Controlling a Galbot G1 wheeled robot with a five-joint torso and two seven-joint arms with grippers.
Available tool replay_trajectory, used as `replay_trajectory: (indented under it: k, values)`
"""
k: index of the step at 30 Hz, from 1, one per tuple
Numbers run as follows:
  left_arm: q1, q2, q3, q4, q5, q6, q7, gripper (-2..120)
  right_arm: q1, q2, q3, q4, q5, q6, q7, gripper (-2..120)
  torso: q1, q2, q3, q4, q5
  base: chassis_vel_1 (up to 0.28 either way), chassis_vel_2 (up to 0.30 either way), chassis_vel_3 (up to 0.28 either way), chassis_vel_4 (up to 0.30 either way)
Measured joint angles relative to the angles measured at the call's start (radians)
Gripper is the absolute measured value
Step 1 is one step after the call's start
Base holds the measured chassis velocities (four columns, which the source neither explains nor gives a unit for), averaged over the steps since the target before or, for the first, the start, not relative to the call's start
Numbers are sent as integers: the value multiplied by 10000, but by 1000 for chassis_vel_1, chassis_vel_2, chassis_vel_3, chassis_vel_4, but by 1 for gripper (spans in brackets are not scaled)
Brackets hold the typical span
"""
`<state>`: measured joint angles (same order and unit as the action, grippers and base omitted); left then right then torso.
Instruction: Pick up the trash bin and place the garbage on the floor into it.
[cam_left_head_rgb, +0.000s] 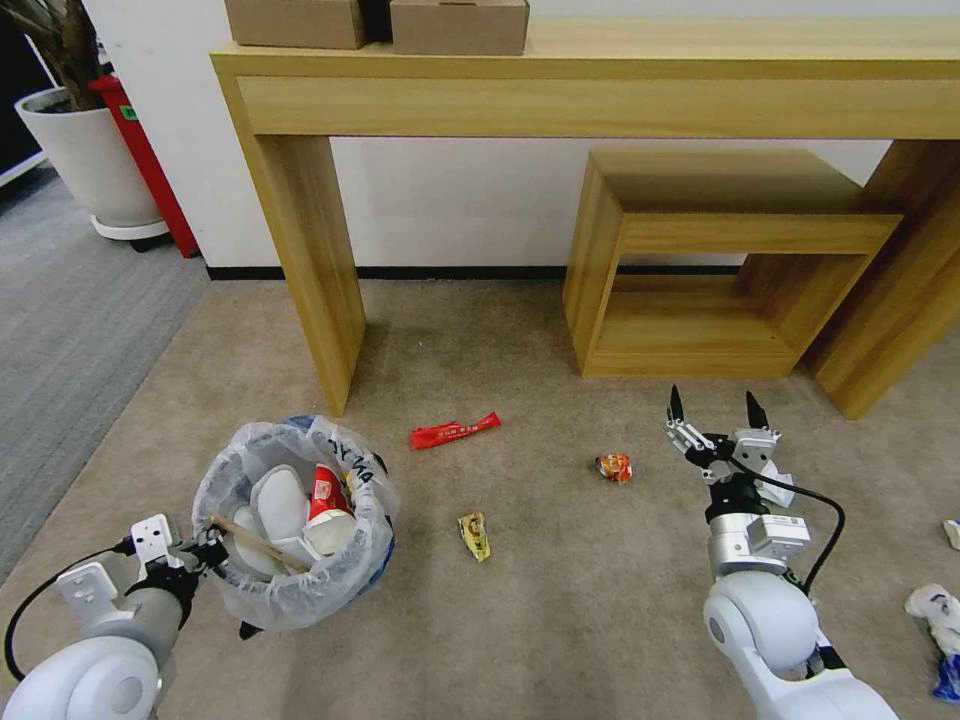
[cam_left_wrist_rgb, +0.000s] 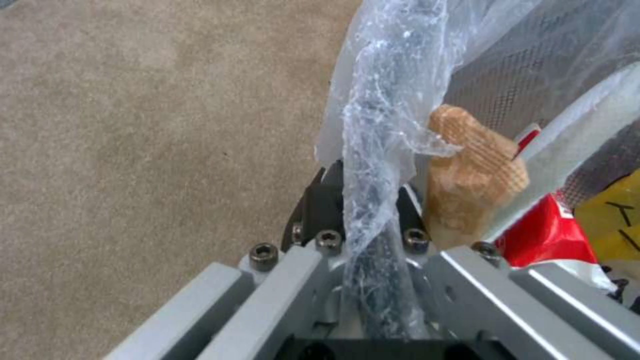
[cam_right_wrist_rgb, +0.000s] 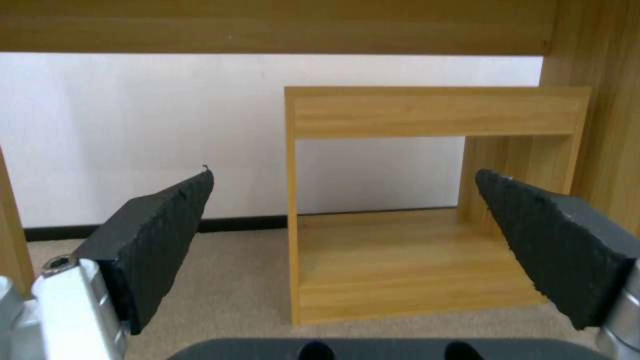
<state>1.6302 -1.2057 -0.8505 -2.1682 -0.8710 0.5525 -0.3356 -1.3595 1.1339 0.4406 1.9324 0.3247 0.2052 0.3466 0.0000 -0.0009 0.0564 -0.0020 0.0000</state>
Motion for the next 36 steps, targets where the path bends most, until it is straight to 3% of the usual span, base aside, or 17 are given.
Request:
replay_trajectory:
  k: [6,11,13,17,18,20,23,24,27,31,36]
  values:
    - [-30,-7,42,59,7,2,-6,1,115,-97,-123,7,542,-59,47,100,0,0,0,0,-1,0,0,0,0]
    - [-36,3,37,56,8,8,-14,1,477,-460,-541,49,1408,-746,340,100,1,0,0,-1,-1,0,0,0,0]
    - [-1,8,-6,-49,1,31,-35,1,1088,-724,-1264,41,2338,-1700,798,100,1,0,0,-1,0,0,0,0,0]
    - [32,4,-35,-144,-12,46,-47,1,1569,-865,-1814,-53,3032,-2324,1152,100,0,0,0,0,-1,0,0,0,0]
    - [71,-29,-67,-255,-22,69,-65,1,2312,-1026,-2703,-312,4271,-3249,1734,100,1,0,1,-1,1,0,0,0,0]
    - [80,-44,-79,-279,-23,77,-70,1,2556,-1073,-2968,-399,4706,-3548,1945,100,0,0,1,-3,0,0,0,0,0]
    - [84,-105,-82,-312,-20,87,-105,1,3558,-1167,-4104,-707,6689,-4999,3128,100,1,0,2,3,-1,0,0,0,0]
    - [84,-105,-82,-312,-20,87,-105,1,3558,-1167,-4104,-707,6689,-4999,3128,100,1,0,2,3,-1,0,0,0,0]
    - [11,-118,-47,-238,-16,102,-145,1,4349,-1177,-5144,-1058,8411,-6159,4194,100,0,0,1,-1,-1,0,0,0,0]
    - [10,-135,-47,-208,-15,104,-146,1,4671,-1177,-5584,-1284,8798,-6345,4369,100,1,0,1,-1,-1,0,0,0,0]
    - [-97,-148,-28,-66,-5,105,-165,1,5705,-1095,-6886,-1992,9953,-7225,4617,100,1,0,1,2,-2,0,0,0,0]
